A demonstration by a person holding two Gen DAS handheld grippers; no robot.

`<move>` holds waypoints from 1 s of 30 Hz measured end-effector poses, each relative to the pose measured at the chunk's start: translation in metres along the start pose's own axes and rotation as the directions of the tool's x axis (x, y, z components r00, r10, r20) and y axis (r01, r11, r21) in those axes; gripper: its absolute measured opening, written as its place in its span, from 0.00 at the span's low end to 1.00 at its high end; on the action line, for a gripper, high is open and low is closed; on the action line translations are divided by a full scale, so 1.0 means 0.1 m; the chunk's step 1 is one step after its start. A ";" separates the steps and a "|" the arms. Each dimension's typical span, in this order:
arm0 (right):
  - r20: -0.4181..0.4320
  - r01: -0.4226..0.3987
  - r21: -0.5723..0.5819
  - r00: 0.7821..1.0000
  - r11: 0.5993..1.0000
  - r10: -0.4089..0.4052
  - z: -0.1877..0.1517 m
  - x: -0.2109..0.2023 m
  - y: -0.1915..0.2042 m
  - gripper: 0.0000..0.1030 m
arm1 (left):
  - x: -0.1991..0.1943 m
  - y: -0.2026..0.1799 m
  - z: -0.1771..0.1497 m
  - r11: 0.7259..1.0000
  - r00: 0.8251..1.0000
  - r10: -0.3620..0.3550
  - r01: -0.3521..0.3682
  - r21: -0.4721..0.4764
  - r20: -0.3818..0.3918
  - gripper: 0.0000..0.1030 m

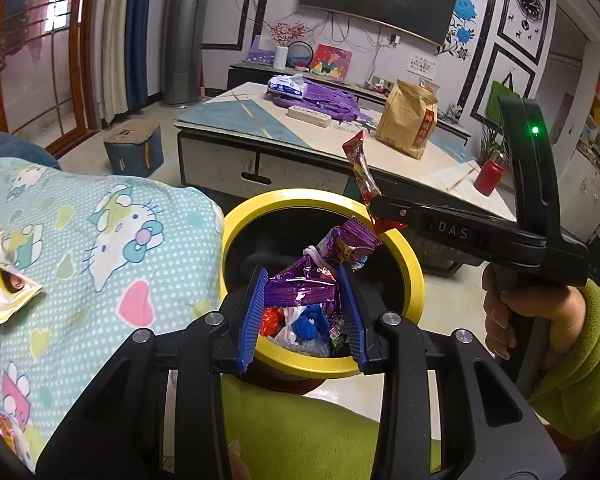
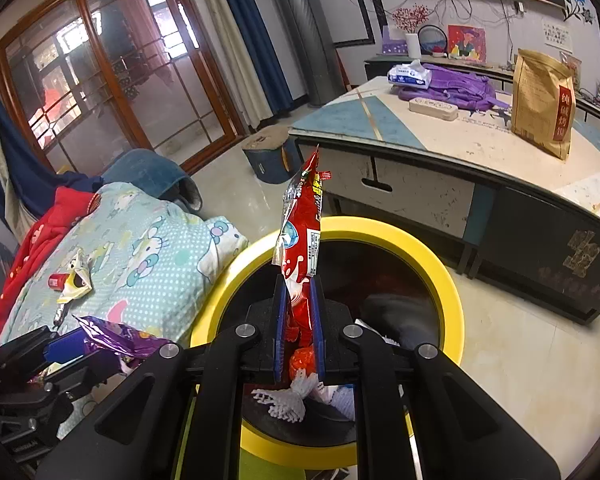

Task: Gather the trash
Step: 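Open both tools to release the wrappers into the bin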

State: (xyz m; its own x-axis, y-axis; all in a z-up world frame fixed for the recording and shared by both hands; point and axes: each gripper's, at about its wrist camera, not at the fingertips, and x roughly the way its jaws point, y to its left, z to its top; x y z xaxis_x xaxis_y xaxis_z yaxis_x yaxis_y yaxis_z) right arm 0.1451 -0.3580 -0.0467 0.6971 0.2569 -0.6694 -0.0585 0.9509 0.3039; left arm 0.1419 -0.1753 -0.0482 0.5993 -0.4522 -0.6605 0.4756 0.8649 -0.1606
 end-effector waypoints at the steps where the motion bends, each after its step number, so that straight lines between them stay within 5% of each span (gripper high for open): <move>1: -0.002 -0.001 0.000 1.000 1.000 0.001 0.00 0.01 -0.01 0.11 | 0.02 -0.01 0.00 1.000 1.000 0.000 0.000 0.003 -0.002 0.28; 30: -0.056 0.034 0.073 0.998 0.997 -0.030 -0.04 0.17 -0.24 0.19 | 0.57 -0.06 -0.01 1.000 0.997 -0.008 0.009 0.008 -0.075 0.35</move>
State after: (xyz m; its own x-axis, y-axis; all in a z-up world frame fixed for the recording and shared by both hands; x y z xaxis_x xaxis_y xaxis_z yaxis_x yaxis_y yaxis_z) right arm 0.1555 -0.3756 -0.0679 0.6572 0.2372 -0.7154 0.0174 0.9441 0.3291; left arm 0.1728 -0.2057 -0.0858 0.5453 -0.4417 -0.7124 0.4861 0.8590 -0.1604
